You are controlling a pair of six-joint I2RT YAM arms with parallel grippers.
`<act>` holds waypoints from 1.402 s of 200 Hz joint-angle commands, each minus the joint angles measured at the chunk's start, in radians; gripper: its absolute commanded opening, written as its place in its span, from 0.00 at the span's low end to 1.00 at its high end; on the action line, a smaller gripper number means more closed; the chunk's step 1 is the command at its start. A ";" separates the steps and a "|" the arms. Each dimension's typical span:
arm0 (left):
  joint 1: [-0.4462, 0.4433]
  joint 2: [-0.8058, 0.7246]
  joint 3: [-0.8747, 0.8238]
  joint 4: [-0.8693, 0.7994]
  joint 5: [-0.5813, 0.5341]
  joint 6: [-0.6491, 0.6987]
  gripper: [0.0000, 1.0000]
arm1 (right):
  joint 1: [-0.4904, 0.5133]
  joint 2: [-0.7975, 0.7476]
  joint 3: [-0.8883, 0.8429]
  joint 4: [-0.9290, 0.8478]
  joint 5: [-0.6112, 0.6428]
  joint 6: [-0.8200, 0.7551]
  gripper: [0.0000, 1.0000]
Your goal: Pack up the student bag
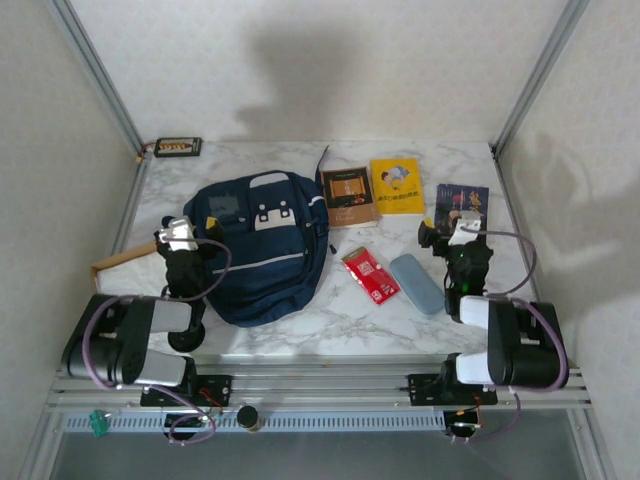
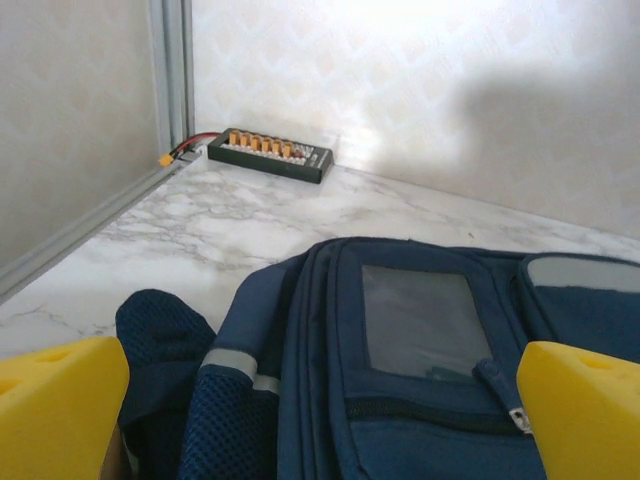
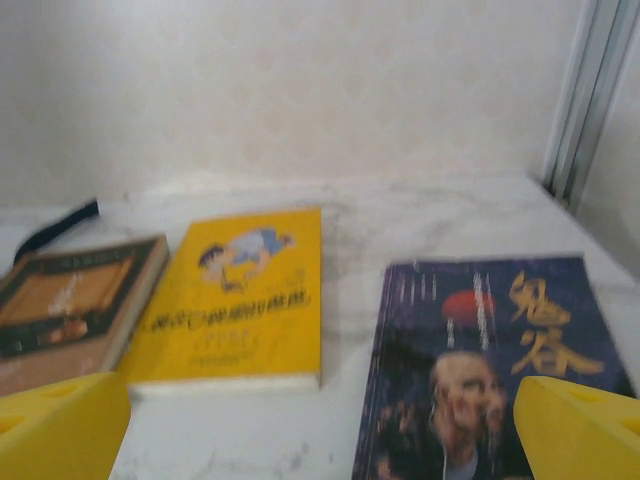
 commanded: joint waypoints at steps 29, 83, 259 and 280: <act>-0.002 -0.253 0.101 -0.415 -0.043 -0.229 0.99 | 0.005 -0.210 0.144 -0.489 0.177 0.303 0.99; 0.012 -0.427 0.199 -0.836 0.003 -0.549 0.99 | 0.009 -0.225 0.274 -0.846 0.014 0.508 0.99; -0.262 -0.585 0.182 -1.524 0.179 -0.951 0.99 | 0.697 0.491 0.881 -1.084 0.075 0.684 0.94; -0.272 -0.593 0.146 -1.512 0.164 -0.961 0.99 | 0.689 0.570 0.954 -1.096 0.096 0.656 0.88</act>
